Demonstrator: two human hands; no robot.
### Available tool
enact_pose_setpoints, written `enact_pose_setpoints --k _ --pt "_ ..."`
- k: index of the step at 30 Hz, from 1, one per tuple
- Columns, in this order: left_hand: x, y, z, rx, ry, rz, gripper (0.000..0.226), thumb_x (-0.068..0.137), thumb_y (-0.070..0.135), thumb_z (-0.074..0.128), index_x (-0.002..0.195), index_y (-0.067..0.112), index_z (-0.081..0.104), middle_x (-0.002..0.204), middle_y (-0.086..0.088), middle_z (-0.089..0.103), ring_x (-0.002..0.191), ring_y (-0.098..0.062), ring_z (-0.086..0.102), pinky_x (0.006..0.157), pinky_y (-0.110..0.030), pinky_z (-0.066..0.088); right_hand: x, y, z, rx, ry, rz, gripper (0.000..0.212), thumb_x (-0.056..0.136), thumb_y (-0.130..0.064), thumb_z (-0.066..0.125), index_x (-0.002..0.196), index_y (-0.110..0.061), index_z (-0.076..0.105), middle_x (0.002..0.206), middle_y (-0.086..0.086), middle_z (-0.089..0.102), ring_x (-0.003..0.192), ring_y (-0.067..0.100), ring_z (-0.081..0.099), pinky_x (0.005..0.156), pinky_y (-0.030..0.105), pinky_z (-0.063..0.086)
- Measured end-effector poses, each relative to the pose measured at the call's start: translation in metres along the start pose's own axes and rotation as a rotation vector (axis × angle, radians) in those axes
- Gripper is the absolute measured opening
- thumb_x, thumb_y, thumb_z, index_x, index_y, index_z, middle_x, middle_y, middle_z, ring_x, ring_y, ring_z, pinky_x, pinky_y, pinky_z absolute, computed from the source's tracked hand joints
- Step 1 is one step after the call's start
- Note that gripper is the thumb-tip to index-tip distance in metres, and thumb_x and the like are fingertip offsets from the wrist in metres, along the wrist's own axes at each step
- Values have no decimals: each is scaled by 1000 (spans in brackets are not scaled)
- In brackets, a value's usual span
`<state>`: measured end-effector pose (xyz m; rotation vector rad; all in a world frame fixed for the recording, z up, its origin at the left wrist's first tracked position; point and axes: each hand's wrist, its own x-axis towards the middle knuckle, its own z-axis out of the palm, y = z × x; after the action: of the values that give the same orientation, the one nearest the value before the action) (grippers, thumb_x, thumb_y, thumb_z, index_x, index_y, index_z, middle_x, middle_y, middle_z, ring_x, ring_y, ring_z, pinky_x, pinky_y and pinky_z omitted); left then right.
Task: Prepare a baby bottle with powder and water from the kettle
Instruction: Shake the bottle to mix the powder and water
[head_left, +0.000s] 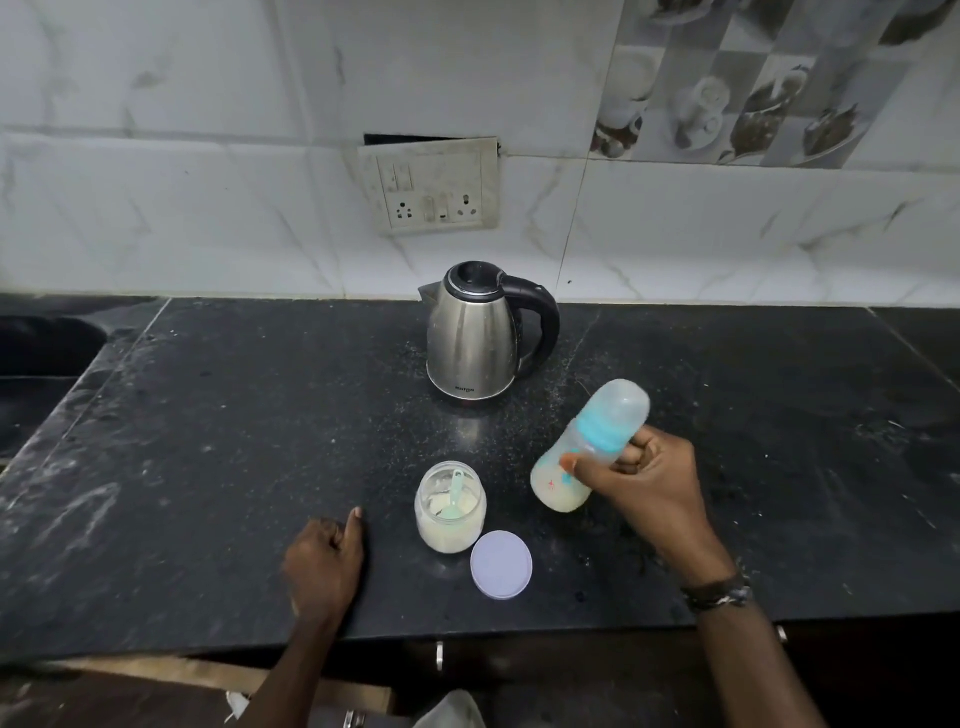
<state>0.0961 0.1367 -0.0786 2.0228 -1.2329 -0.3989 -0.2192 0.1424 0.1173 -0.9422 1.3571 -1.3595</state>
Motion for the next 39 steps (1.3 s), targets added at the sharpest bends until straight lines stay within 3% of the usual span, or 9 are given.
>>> enact_pose_setpoints --k 10,13,17,22,25,28,32,37,39 --pt "1 -4 1 -11 -20 -18 54 95 36 70 51 11 49 51 -2 53 49 -22 53 53 -33 40 -4 -7 1 146 39 91 39 64 -21 90 99 -19 73 87 -11 76 79 4 72 69 24 57" --pt "0 -1 1 -17 -17 0 54 94 32 71 50 11 48 50 -3 52 48 -22 51 52 -31 35 -9 -4 3 8 82 38 35 67 -11 86 99 -14 72 85 -4 78 74 11 73 58 21 56" --pt "0 3 -3 -24 -17 -4 51 94 30 72 52 12 49 52 -4 53 49 -21 50 50 -27 31 -10 -7 4 120 33 54 41 65 -21 89 103 -20 72 95 -5 77 85 6 72 73 27 58" --pt "-2 5 -4 -34 -11 15 50 94 28 73 52 13 50 51 -4 53 48 -22 51 50 -24 32 -15 -12 3 -17 67 1 43 63 -29 89 101 -21 72 94 -8 76 84 8 72 76 34 60" --pt "-2 3 -2 -28 -14 25 50 94 28 73 51 13 50 51 -3 52 47 -20 50 49 -22 31 -17 -8 2 -198 46 -75 35 70 -9 86 101 -12 72 90 -3 78 84 13 74 79 40 61" --pt "-1 3 -4 -24 -3 32 52 94 28 73 50 11 50 51 -3 52 47 -21 51 49 -26 31 -19 -10 2 -225 35 -85 42 66 -24 89 104 -16 72 94 -9 76 85 6 72 75 30 59" --pt "-3 5 -3 -24 -2 24 51 94 28 72 51 12 50 52 -4 53 48 -21 51 50 -27 31 -21 -9 0 -350 15 -154 31 70 -7 85 98 -13 73 87 -2 78 79 11 74 65 26 57" --pt "-2 3 -2 -23 -6 20 50 93 28 73 52 11 51 52 -4 53 48 -22 51 52 -30 34 -24 -11 4 -495 -11 -229 37 69 -12 86 103 -13 72 93 -3 77 84 9 74 77 32 61" --pt "-1 2 -2 -27 -2 22 50 93 28 73 51 12 50 52 -4 53 48 -22 51 52 -31 35 -25 -15 6 -551 43 -213 45 66 -31 87 106 -18 70 95 -7 76 86 8 72 77 34 60"
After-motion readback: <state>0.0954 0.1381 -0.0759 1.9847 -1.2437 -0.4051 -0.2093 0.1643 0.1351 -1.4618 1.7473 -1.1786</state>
